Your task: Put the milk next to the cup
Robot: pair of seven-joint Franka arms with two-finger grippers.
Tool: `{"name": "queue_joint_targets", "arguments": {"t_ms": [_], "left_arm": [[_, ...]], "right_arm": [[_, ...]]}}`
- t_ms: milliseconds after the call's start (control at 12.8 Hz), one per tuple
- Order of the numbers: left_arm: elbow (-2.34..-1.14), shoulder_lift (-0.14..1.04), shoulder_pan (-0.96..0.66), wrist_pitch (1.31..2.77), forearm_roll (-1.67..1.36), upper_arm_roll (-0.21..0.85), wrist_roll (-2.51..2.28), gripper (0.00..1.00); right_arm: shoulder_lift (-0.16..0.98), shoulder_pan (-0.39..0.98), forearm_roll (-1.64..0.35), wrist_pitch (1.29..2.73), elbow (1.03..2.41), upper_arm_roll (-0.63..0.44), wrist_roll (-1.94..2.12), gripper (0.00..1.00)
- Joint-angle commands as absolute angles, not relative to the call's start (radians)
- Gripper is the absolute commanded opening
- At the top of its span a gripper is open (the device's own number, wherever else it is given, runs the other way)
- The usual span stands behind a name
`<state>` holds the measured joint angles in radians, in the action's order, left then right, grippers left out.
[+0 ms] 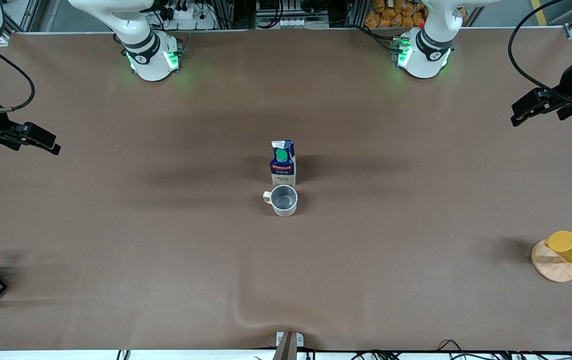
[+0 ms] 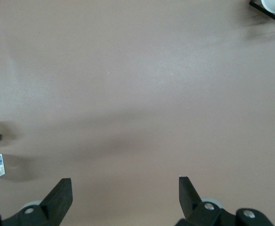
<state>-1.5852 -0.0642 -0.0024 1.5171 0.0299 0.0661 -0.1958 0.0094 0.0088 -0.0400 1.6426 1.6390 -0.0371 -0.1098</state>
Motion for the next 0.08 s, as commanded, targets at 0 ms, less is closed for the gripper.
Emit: {"name": "queue_joint_targets", "arguments": {"t_ms": [0], "left_arm": [[-1.602, -0.106, 0.0, 1.497, 0.005, 0.061, -0.169, 1.0]], "right_arm": [[0.025, 0.017, -0.028, 1.624, 1.609, -0.041, -0.129, 1.0]]}}
